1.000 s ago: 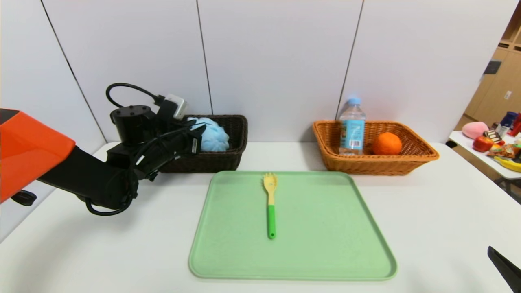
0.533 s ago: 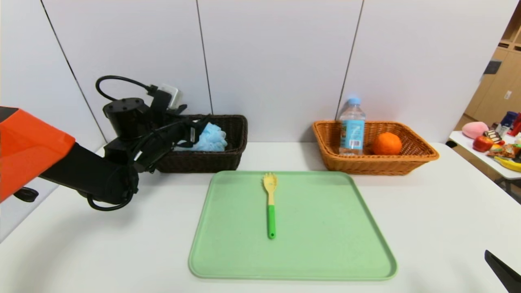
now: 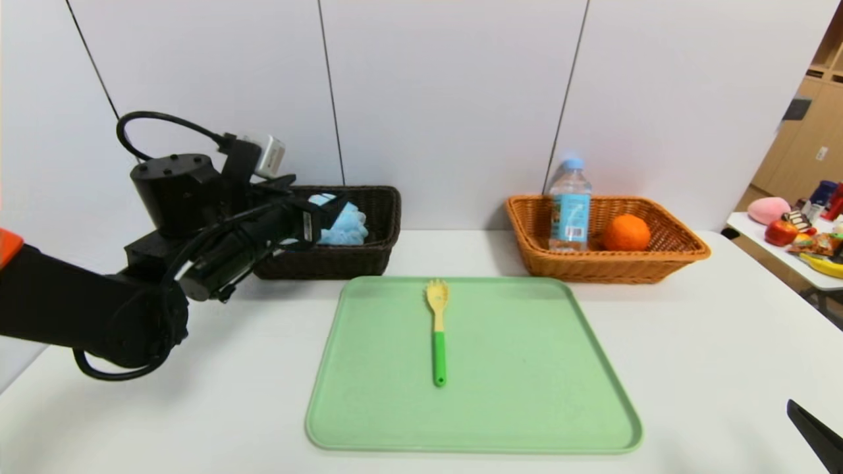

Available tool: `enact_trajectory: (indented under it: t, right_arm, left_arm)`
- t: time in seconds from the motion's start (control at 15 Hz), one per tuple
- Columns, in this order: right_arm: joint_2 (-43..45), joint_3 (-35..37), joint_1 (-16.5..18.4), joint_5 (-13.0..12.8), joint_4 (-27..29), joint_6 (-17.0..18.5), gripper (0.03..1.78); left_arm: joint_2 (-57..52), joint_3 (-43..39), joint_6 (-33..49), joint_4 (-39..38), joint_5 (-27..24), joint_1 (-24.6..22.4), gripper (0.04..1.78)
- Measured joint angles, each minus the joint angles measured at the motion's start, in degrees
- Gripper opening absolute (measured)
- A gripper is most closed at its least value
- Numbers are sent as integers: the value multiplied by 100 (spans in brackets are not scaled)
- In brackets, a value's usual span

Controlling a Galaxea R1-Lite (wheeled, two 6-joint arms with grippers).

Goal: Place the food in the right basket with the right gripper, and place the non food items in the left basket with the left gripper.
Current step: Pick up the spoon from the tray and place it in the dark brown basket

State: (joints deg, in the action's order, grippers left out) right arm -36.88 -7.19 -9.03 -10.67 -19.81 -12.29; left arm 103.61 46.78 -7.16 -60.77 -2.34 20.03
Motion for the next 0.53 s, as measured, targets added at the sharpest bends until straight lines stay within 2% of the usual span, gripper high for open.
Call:
enact_trajectory:
  t: [0.13, 0.2, 0.53]
  right_arm:
    - [13, 6, 0, 9, -4, 0, 170]
    - [30, 6, 0, 9, -4, 0, 170]
    - [113, 4, -9, 9, -2, -2, 170]
  left_arm:
    - [-185, -308, 82, -6, 350, 572, 158]
    - [-295, -336, 88, 240, 475, 861, 159]
    - [-780, 339, 300, 2439, 917, 1613, 164]
